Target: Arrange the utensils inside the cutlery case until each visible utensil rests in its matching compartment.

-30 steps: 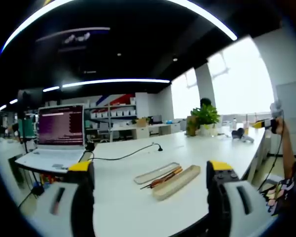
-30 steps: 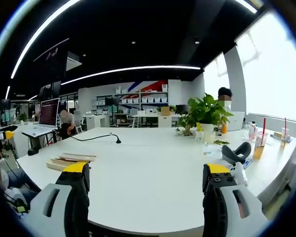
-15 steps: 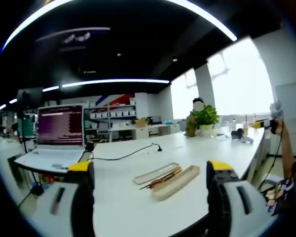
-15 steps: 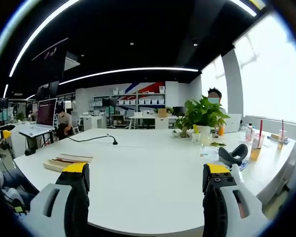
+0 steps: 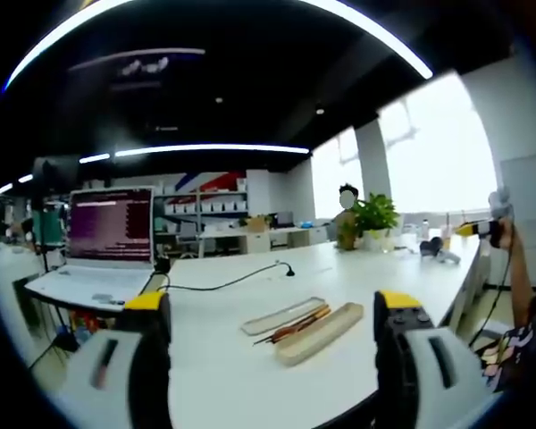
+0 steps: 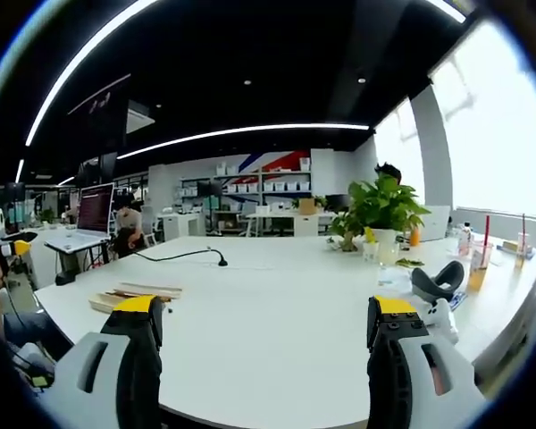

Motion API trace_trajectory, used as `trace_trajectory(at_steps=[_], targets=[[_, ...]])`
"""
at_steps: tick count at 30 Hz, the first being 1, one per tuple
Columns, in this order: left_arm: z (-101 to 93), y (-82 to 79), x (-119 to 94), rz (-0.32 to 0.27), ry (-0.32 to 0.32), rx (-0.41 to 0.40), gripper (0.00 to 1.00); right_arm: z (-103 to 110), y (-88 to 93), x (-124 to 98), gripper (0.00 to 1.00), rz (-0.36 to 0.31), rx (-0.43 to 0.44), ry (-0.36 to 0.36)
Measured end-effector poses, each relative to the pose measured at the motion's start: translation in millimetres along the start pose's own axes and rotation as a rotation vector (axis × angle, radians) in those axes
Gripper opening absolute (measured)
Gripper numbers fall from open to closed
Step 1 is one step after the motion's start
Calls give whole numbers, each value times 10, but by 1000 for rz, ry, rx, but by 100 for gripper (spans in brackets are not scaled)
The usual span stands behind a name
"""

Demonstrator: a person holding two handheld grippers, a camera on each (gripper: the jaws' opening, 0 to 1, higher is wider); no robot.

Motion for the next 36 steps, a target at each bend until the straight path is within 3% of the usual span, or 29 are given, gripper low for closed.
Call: trace_trajectory(at_steps=[7,11,17,19,21,23,26,32,36], targets=[[-75,23,31,-7,43,-38,100,26,8,45,99,-9,-2,-4],[-128,8,40,-47,81,21,95,58,-3,61,99,-16,-10,-25],[-99,-25,62,-68,81,-4,94,100,5,144,99,-33,-9,-53],[-91,0,76,-44,89,63,94,122,11,188,99,-16,-17,-71],[-138,3,79,-53,157,129,92,145,16,227,99,-9,-23,-82],[-182,-38,97,-92,180,95,91,149,18,269,99,-9,-22,-93],[-213,-64,146,-102,181,89,90,152,2,337,99,-11,-26,-119],[-215,-50,268,-86,190,45,82,214,-48,516,99,-61,-70,-144],[-276,-7,385,-35,217,46,82,274,-57,660,99,-8,-90,-220]])
Point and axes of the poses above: the point that each gripper's makers call its tool centre point, and the gripper's own axes: x roughly forward along the fingers, z roughly to its left, y roughly out of its underside, the point moved 10 cm from there along -x, roughly backward along the fingers, and after that the axes turned 12 degrees about -y, right-handed, at the moved point
